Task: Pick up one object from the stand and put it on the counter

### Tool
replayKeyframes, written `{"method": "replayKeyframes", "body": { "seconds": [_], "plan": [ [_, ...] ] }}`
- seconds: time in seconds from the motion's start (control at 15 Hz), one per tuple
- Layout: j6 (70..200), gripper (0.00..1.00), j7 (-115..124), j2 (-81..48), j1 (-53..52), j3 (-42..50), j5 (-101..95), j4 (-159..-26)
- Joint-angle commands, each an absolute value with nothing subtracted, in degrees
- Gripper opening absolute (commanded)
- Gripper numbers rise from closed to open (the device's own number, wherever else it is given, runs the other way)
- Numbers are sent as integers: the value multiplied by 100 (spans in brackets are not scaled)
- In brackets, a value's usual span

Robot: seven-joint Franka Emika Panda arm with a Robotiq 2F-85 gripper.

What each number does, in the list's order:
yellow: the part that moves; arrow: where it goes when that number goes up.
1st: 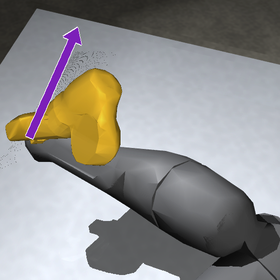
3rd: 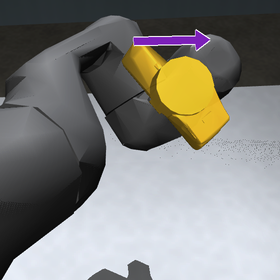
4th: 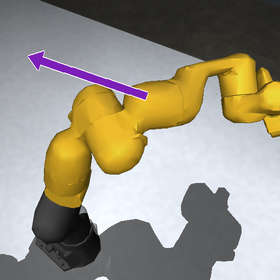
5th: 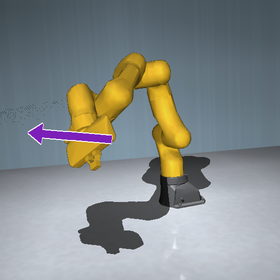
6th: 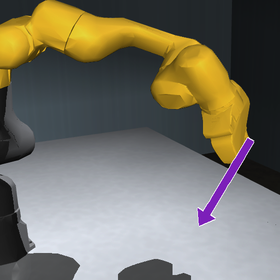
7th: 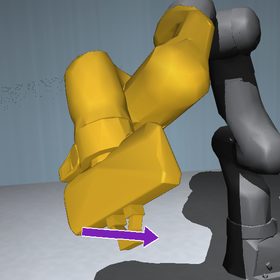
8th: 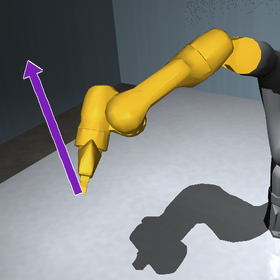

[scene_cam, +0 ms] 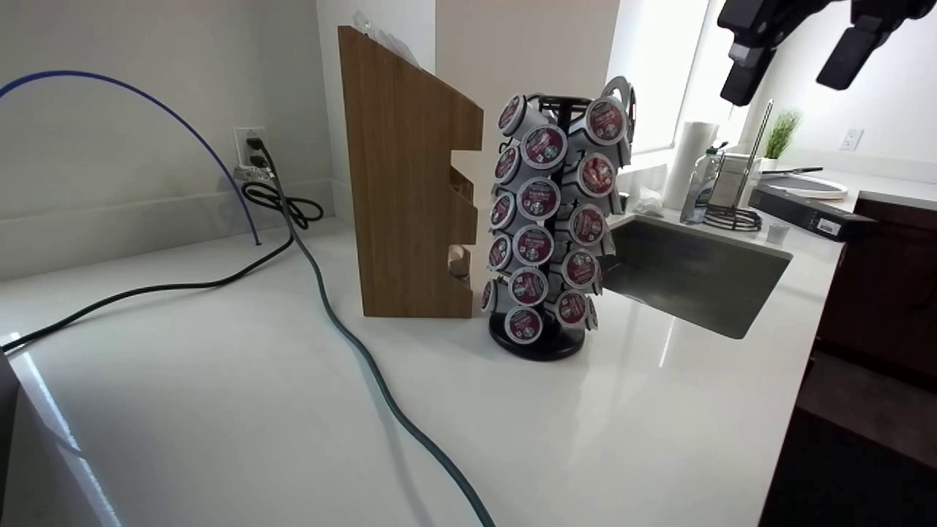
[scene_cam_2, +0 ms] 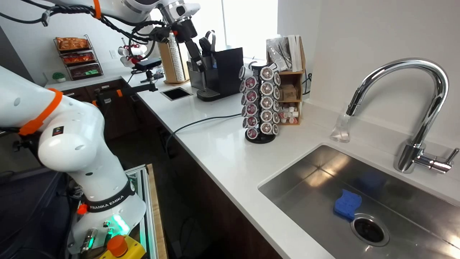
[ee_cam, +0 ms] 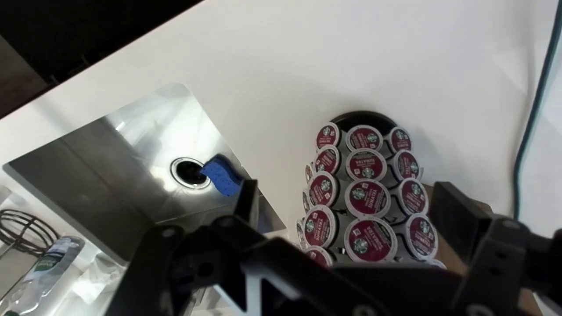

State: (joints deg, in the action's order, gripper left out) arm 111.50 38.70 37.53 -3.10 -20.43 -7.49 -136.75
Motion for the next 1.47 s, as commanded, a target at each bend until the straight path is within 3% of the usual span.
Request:
{"method": "replayKeyframes", "body": {
  "seconds": [0.0,0.27,0.93,1.4],
  "plan": [
    [12063,100,3811,3701,-337,-1917,-779,-13790],
    [13370,100,3874,3556,-23,-2085,-1333,-13982],
    [15230,100,4115,3298,667,-2392,-2215,-14560],
    [14994,100,3973,3225,641,-2356,-1971,-14454]
  ]
}}
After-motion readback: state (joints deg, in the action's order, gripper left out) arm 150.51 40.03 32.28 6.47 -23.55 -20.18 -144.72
